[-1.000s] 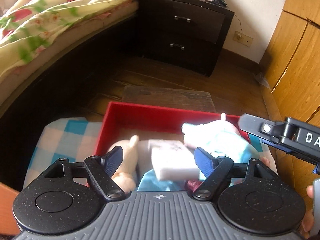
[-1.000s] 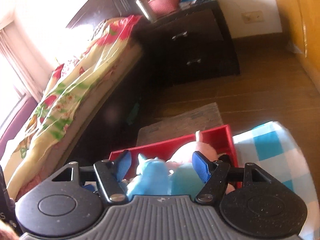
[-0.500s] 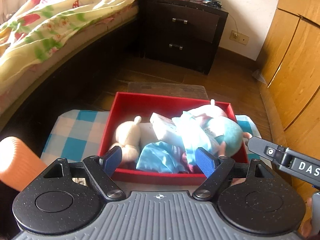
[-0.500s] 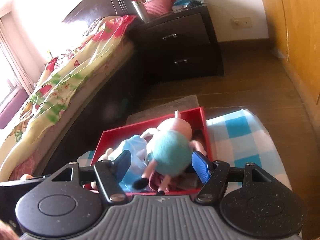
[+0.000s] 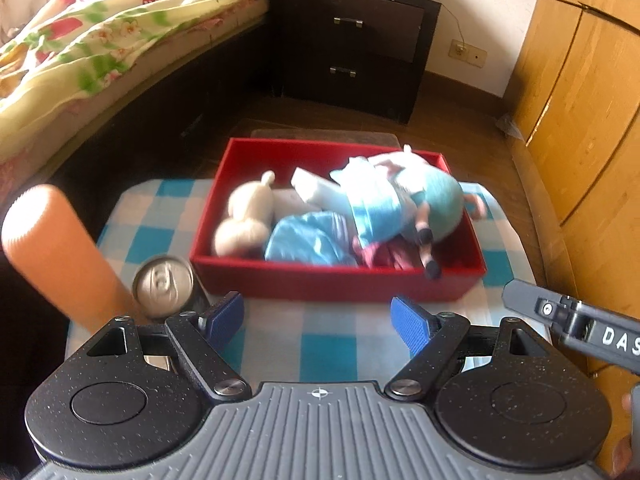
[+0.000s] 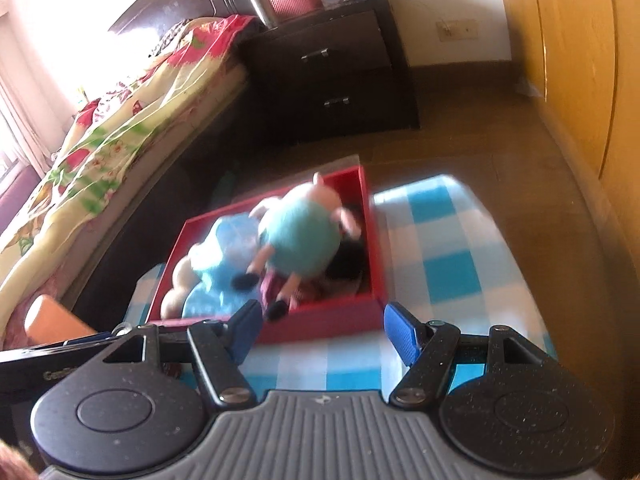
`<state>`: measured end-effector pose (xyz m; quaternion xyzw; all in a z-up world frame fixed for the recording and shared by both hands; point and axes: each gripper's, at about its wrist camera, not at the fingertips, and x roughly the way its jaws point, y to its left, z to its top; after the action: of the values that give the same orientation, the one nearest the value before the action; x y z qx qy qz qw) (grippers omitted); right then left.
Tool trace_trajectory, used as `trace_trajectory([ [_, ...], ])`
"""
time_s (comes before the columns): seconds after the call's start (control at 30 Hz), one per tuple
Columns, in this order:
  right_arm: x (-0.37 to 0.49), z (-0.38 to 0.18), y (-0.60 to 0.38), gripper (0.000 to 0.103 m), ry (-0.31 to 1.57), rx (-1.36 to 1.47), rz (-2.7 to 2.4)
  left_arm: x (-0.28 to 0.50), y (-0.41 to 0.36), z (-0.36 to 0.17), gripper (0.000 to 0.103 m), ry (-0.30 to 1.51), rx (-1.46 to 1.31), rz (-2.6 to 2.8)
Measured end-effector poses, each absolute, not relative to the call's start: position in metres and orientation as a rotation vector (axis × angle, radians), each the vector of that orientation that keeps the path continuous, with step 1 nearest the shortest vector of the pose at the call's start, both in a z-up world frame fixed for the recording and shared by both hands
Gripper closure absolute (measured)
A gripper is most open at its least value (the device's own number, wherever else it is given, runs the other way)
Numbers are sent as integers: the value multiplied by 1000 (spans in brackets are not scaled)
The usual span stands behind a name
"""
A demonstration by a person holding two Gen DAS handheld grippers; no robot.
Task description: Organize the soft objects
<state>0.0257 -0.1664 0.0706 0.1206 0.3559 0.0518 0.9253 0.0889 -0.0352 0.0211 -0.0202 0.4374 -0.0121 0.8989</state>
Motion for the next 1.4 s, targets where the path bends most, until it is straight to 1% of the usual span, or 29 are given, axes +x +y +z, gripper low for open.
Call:
trace_trajectory([
  [0.3,-34,65,-157,56,713,212,129,41,-44,19,23,891,-19,-32],
  [0.47,-55,62,-164,56,707,227,115,21,-45,19,23,882,5,-25],
  [0.67,-79,60,-166,55,728,176,97,-1,-50,17,22,905,70,-28],
  [0.77,-83,60,-160,49,792,126,128,-11,-51,13,20,928,97,-36],
  [1.0,-101,63,-150,48,764,19,82,-29,-43,7,20,942,77,9],
  [1.1,-103,60,-146,48,756,-23,44,-36,-46,4,16,935,84,35],
  [1.27,-102,55,-141,47,772,-33,46,-40,-53,-2,16,952,89,37],
  [1.4,-103,53,-139,46,768,-43,44,-41,-51,2,16,929,72,53],
])
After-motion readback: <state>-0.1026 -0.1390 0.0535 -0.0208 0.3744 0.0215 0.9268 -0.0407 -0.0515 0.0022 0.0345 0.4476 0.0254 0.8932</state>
